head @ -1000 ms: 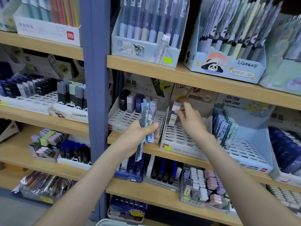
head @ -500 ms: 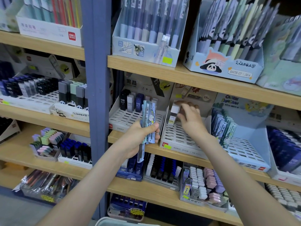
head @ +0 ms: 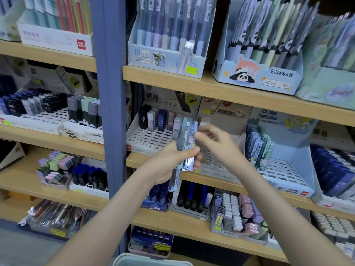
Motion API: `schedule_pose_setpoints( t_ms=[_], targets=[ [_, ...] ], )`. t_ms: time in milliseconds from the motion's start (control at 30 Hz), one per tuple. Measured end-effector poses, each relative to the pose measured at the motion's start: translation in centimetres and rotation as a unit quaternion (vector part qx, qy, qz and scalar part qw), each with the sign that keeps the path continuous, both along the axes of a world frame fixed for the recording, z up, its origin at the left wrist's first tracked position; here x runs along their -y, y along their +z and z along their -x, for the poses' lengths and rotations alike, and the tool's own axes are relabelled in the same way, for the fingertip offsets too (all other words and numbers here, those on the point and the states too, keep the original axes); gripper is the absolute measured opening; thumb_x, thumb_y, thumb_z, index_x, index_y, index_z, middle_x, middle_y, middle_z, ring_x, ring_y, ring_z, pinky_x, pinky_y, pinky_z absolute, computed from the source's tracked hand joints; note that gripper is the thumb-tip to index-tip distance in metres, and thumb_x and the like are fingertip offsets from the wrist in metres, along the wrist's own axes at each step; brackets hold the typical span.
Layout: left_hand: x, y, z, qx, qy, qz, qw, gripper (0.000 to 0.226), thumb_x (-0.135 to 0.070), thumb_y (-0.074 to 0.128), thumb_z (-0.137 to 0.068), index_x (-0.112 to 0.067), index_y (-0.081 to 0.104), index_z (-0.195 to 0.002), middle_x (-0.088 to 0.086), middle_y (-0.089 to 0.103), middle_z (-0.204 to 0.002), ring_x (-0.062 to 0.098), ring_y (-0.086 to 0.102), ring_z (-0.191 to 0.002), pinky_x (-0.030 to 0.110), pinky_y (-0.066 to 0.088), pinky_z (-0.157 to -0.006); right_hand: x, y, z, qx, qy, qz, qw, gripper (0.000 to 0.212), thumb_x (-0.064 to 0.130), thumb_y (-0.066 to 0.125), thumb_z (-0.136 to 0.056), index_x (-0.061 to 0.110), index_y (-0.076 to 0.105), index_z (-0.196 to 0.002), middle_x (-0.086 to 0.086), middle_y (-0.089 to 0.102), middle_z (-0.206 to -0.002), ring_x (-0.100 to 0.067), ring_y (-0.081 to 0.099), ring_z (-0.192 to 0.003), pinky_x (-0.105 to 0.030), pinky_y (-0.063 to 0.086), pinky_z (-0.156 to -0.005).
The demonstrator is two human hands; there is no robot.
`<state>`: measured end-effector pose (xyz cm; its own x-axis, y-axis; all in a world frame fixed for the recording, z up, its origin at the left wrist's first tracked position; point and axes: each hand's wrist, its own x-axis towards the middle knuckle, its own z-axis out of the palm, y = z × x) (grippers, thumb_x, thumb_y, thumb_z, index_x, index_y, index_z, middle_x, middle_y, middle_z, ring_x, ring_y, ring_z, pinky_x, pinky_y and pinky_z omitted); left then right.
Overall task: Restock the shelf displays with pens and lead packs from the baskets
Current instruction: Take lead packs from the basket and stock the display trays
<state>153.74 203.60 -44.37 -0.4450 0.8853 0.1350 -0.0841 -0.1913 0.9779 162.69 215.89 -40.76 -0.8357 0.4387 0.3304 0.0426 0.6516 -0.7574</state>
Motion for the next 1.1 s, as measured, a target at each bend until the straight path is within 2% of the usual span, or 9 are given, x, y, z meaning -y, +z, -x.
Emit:
schedule_pose_setpoints(
  t_ms=[133,433,533,600,700,767,867,1000,1100],
  targets=[
    [-0.4,0.5,-1.3,-0.035,-0.041,-0.003,0.999,0.009,-0.012,0.055,-0.094,-0.006,0.061,-0.098,0.001,0.066,-0.076,0.013,0.064,-0.067,0.023,0.053,-0.07,0.8,0.4,-2.0,0.013,0.069,0.153,0.986,0.028,0.02,0.06,-0.093,0.004,0.048,-0.073,-0.011,0.049,-0.049,-0.028,0.054,-0.045,-0.032,0.046,-0.05],
    [-2.1,1.2,-4.6,-0.026,-0.072,0.035,0.996,0.016,-0.01,0.057,-0.095,-0.009,0.063,-0.11,0.008,0.074,-0.092,0.02,0.071,-0.087,0.034,0.057,-0.086,-2.1,0.1,-7.2,-0.084,-0.036,0.195,0.976,0.01,0.02,0.059,-0.093,0.011,0.058,-0.097,-0.006,0.066,-0.085,-0.019,0.062,-0.074,-0.029,0.049,-0.066],
    [-2.9,1.6,-6.0,-0.101,-0.067,0.059,0.991,0.009,-0.013,0.057,-0.096,-0.015,0.062,-0.103,0.0,0.073,-0.085,0.014,0.07,-0.082,0.027,0.052,-0.08,-3.4,-0.4,-9.4,-0.068,-0.119,-0.036,0.99,0.048,0.026,0.066,-0.088,0.023,0.044,-0.131,0.007,0.05,-0.123,-0.01,0.043,-0.114,-0.026,0.039,-0.091],
    [-3.3,1.9,-6.6,-0.13,-0.086,0.057,0.986,0.008,-0.012,0.055,-0.097,-0.011,0.062,-0.1,0.001,0.07,-0.081,0.013,0.067,-0.075,0.025,0.05,-0.076,-4.7,-0.5,-10.8,-0.063,-0.149,-0.274,0.948,0.051,0.035,0.068,-0.084,0.028,0.052,-0.132,0.004,0.046,-0.13,-0.012,0.032,-0.117,-0.032,0.028,-0.091],
    [-3.9,2.4,-7.2,-0.154,-0.094,0.067,0.981,0.01,-0.01,0.053,-0.098,-0.006,0.061,-0.099,0.005,0.069,-0.081,0.013,0.066,-0.072,0.023,0.052,-0.072,-6.2,-0.7,-12.2,-0.05,-0.116,-0.497,0.859,0.032,0.041,0.054,-0.081,0.021,0.072,-0.099,0.0,0.065,-0.106,-0.019,0.039,-0.096,-0.028,0.019,-0.076],
    [-4.4,2.5,-7.7,-0.155,-0.105,0.089,0.978,0.011,-0.012,0.053,-0.098,-0.004,0.061,-0.099,0.009,0.069,-0.082,0.014,0.066,-0.07,0.021,0.052,-0.068,-6.8,-1.0,-12.7,-0.021,-0.048,-0.52,0.852,0.023,0.031,0.056,-0.081,0.014,0.069,-0.09,-0.001,0.064,-0.088,-0.019,0.045,-0.082,-0.028,0.03,-0.07],
    [-4.9,2.4,-8.3,-0.083,-0.103,0.092,0.987,0.009,-0.011,0.054,-0.097,-0.004,0.059,-0.099,0.011,0.071,-0.084,0.019,0.068,-0.072,0.025,0.056,-0.068,-7.5,-1.1,-13.5,0.029,-0.039,-0.468,0.882,0.011,0.019,0.059,-0.086,0.009,0.06,-0.084,-0.002,0.055,-0.081,-0.023,0.05,-0.073,-0.032,0.041,-0.062],
    [-5.2,2.2,-7.8,0.004,-0.01,0.071,0.997,0.018,-0.012,0.059,-0.095,-0.002,0.059,-0.109,0.017,0.073,-0.099,0.024,0.072,-0.081,0.033,0.06,-0.075,-7.7,-1.1,-14.5,0.009,-0.123,-0.174,0.977,0.005,0.011,0.059,-0.092,0.008,0.056,-0.089,-0.006,0.055,-0.082,-0.02,0.052,-0.074,-0.024,0.041,-0.065],
    [-5.5,1.7,-7.7,0.016,0.003,0.064,0.998,0.019,-0.013,0.061,-0.093,0.0,0.06,-0.107,0.02,0.072,-0.1,0.023,0.07,-0.08,0.035,0.06,-0.076,-7.4,-1.6,-13.8,-0.063,-0.153,-0.006,0.986,0.021,0.009,0.058,-0.093,0.024,0.046,-0.083,-0.005,0.057,-0.077,-0.01,0.057,-0.061,-0.019,0.047,-0.057]
  ],
)
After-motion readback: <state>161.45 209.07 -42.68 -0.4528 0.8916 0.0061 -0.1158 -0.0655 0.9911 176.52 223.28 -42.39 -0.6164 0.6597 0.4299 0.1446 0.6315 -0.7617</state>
